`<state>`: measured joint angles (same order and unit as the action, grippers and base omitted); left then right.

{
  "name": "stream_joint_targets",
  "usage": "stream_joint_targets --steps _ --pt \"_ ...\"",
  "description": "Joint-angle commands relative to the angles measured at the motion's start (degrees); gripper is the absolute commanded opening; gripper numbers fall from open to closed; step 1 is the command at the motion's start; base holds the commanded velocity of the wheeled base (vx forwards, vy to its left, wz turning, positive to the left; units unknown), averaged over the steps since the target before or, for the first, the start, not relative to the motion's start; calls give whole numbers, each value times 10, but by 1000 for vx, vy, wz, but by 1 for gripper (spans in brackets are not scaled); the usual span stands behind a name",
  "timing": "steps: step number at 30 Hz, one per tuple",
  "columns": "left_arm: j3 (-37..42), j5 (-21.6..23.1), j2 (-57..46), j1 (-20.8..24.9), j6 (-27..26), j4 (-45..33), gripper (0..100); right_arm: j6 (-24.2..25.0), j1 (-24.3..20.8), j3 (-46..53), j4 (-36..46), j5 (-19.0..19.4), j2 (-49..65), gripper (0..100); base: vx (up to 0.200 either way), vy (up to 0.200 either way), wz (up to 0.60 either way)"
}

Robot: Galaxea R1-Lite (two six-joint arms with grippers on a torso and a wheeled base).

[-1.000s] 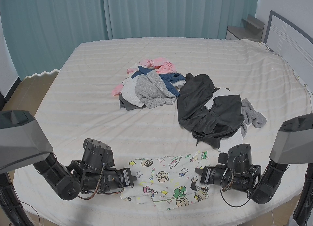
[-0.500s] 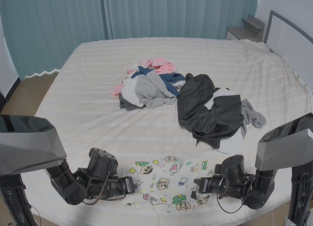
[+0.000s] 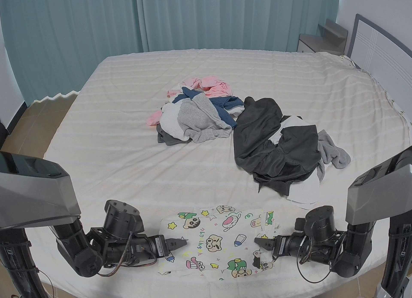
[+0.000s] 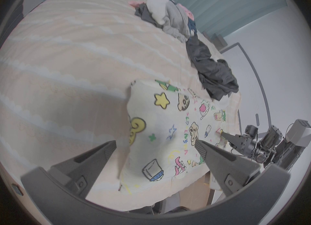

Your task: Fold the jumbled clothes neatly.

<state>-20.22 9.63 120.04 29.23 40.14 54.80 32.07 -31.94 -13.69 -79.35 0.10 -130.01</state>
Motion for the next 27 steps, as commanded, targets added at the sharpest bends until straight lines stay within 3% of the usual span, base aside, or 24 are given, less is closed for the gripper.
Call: stream_joint_targets --steps 1,5,9,10,12,18,20,21,22,27 --pt "70 -2 -75 -47 -8 60 100 -1 35 79 -56 0 82 100 0 0 0" --pt "109 3 -170 -84 -7 101 100 -5 56 137 -85 -4 173 100 0 0 0" --pt "128 18 -295 -102 -7 99 100 -14 84 137 -79 -83 289 100 0 0 0" --pt "128 18 -295 -102 -7 99 100 -14 84 137 -79 -83 289 100 0 0 0" --pt "148 18 -382 -95 -6 99 100 -43 91 137 -70 -120 372 100 0 0 0" --pt "200 14 -547 -88 -8 67 100 -113 87 137 91 -152 601 100 0 0 0" --pt "200 13 -555 -88 -8 61 100 -116 86 137 104 -152 615 100 0 0 0" --pt "200 10 -646 -89 -9 -22 100 -135 86 137 234 -151 734 100 0 0 0" --pt "197 9 -684 -89 -14 -61 100 -139 87 137 290 -152 776 100 0 0 0" --pt "181 7 -880 -89 -76 -266 100 -137 115 126 483 -171 948 100 0 0 0"
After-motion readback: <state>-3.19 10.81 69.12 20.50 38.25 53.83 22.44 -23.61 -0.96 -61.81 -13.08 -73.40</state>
